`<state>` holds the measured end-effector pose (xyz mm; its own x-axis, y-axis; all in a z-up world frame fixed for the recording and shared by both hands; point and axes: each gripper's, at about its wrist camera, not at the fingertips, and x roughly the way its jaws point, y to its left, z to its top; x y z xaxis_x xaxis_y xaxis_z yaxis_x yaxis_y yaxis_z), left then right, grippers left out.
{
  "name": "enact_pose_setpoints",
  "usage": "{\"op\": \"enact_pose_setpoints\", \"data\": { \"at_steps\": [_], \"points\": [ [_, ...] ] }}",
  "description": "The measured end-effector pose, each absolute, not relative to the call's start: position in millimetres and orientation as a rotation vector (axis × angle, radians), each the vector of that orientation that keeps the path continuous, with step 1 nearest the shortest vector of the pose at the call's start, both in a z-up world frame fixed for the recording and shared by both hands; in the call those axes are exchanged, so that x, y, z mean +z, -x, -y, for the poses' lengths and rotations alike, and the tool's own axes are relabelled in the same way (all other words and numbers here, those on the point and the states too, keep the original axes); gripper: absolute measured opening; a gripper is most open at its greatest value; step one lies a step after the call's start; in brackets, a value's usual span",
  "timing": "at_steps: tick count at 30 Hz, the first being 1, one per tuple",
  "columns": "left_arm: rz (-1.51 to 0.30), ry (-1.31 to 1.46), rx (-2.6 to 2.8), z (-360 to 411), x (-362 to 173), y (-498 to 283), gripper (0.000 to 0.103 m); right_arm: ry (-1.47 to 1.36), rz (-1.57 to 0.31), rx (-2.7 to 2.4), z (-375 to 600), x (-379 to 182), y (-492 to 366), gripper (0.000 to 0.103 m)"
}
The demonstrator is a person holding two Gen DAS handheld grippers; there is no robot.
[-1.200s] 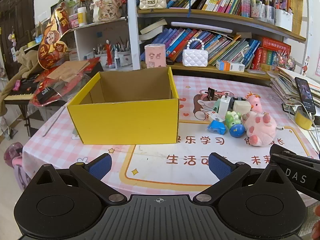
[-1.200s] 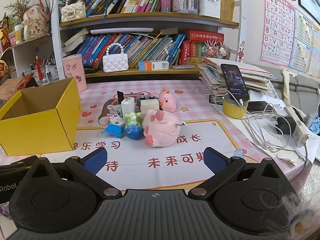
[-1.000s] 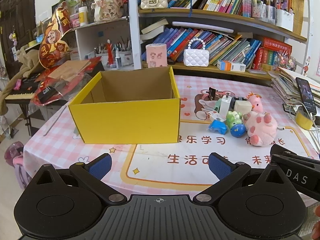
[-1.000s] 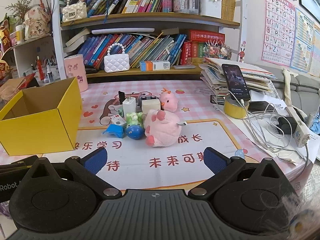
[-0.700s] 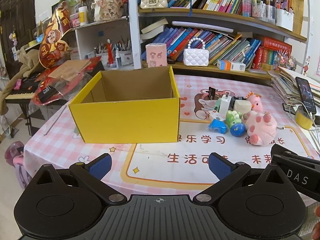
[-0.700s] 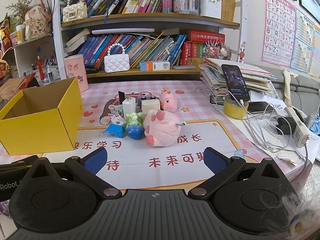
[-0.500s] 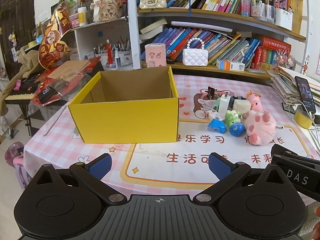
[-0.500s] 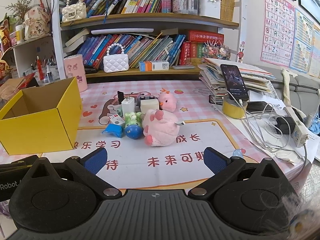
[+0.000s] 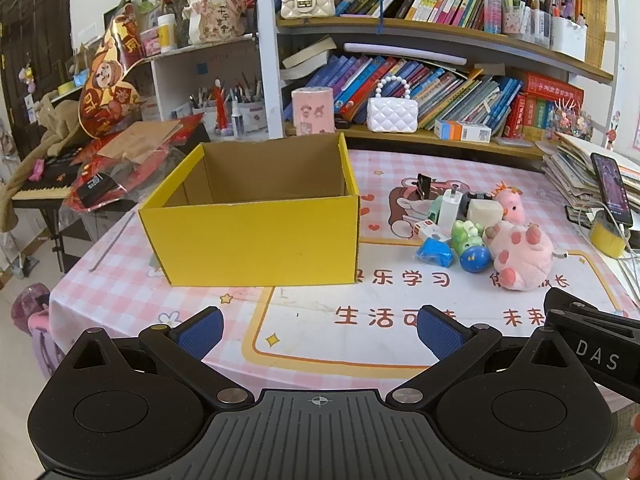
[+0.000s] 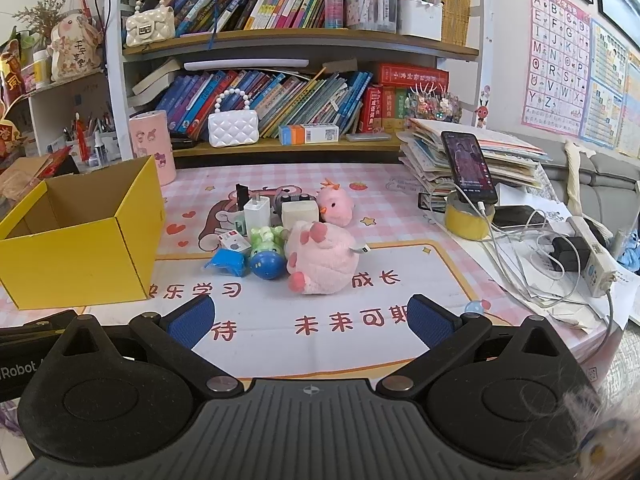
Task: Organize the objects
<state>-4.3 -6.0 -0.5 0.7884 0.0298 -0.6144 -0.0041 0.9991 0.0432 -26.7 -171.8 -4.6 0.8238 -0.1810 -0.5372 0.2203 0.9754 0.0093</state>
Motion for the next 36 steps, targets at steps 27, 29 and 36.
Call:
{"op": "enact_pose_setpoints", "data": {
  "at_steps": [27, 29, 36],
  "points": [
    [-0.676, -0.017, 0.014, -0.2, -3.0, 3.9, 0.103, -0.067, -0.568, -0.211, 170.7, -4.8, 28.1, 0.103],
    [-0.677, -0.018, 0.017, -0.7, -3.0, 3.8, 0.103, -0.063, -0.569, -0.210, 169.8, -6.1, 28.9, 0.103],
    [-0.679, -0.018, 0.018, -2.2, -2.9, 3.5, 0.103, -0.060, -0.570, -0.209, 167.6, -6.6, 29.2, 0.103]
  ]
}}
